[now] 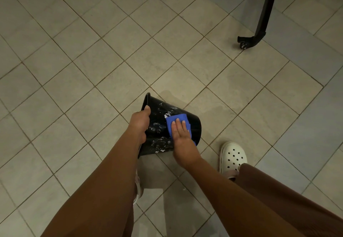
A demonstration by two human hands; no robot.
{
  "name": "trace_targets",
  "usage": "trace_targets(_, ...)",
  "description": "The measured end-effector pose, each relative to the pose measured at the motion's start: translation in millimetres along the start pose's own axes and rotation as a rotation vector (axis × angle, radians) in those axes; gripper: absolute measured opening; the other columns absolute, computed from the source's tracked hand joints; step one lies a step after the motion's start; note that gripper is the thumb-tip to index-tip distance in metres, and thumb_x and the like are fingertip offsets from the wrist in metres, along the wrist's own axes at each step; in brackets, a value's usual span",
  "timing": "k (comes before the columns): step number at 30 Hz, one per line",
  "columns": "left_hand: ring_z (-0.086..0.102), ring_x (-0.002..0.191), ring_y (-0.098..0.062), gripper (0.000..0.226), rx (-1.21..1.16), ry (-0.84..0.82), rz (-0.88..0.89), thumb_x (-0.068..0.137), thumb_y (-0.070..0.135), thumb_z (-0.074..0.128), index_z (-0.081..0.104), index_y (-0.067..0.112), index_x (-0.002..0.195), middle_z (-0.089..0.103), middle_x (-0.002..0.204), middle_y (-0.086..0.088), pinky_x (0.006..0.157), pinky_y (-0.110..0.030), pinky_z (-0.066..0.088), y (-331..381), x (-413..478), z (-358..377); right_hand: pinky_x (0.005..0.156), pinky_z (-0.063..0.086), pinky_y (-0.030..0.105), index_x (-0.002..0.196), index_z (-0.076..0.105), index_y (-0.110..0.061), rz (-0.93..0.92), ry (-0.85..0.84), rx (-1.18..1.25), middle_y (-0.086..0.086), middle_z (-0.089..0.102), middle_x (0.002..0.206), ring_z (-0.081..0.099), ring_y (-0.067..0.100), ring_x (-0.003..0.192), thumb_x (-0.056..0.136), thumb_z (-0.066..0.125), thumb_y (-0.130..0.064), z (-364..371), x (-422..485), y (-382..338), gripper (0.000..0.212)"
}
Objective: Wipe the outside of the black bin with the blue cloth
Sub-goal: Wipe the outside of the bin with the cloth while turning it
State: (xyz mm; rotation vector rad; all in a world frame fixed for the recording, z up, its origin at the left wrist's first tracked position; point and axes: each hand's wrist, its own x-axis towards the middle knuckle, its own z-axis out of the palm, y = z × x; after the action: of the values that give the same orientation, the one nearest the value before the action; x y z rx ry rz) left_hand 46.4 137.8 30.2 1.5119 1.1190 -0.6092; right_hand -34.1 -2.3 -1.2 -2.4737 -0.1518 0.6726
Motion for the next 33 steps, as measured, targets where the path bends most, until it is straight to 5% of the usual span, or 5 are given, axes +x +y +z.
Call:
trace_targets(8,0.066,0.099,-0.034,0.048,0.023,-0.003,0.014,0.101,0.046,0.043,0.060,0.005,0.119,0.068,0.107,-0.017,0.092,-0.048,0.053,0.8,-0.8,-0.9,0.111,-0.006,0.048,0.147,0.018,-0.008,-0.212,0.044,-0.057,0.012,0.008,0.156,-0.004,0.035,0.142,0.081,0.047,0.012,18.1,-12.5,7.1,0.075)
trace_targets(12,0.063,0.106,-0.036,0.055,0.030,-0.009,0.010,0.100,0.050,0.044,0.059,0.004,0.126,0.066,0.115,-0.017,0.100,-0.052,0.049,1.4,-1.1,-0.3,0.111,-0.017,0.032,0.149,0.001,-0.015,-0.229,-0.022,-0.072,0.002,-0.010,0.156,-0.024,0.019,0.137,0.088,0.040,0.008,0.0,0.9,-1.9,0.076)
trace_targets(17,0.066,0.098,-0.036,0.049,0.009,-0.007,0.001,0.102,0.046,0.044,0.061,0.004,0.120,0.068,0.106,-0.018,0.090,-0.048,0.054,2.5,-2.8,-0.2,0.115,-0.008,0.035,0.149,-0.003,-0.014,-0.069,-0.031,-0.013,0.005,-0.010,0.158,-0.014,0.022,0.144,0.094,0.041,0.000,-3.1,5.0,-6.7,0.072)
trace_targets(24,0.068,0.095,-0.035,0.049,0.001,-0.031,-0.004,0.102,0.044,0.043,0.061,0.003,0.121,0.070,0.104,-0.018,0.083,-0.046,0.055,3.7,-1.5,-3.6,0.111,-0.012,0.040,0.148,0.017,-0.015,-0.309,0.022,-0.050,0.004,0.006,0.156,-0.015,0.024,0.139,0.082,0.045,0.015,3.4,-6.0,8.2,0.077)
trace_targets(33,0.068,0.099,-0.036,0.047,-0.043,-0.084,0.007,0.104,0.041,0.041,0.060,0.002,0.122,0.069,0.108,-0.019,0.088,-0.048,0.055,4.1,-5.8,-1.7,0.120,0.001,0.039,0.150,-0.001,-0.019,-0.147,-0.046,-0.017,0.001,-0.009,0.158,-0.015,0.019,0.144,0.088,0.045,0.005,-7.1,9.2,-5.5,0.081)
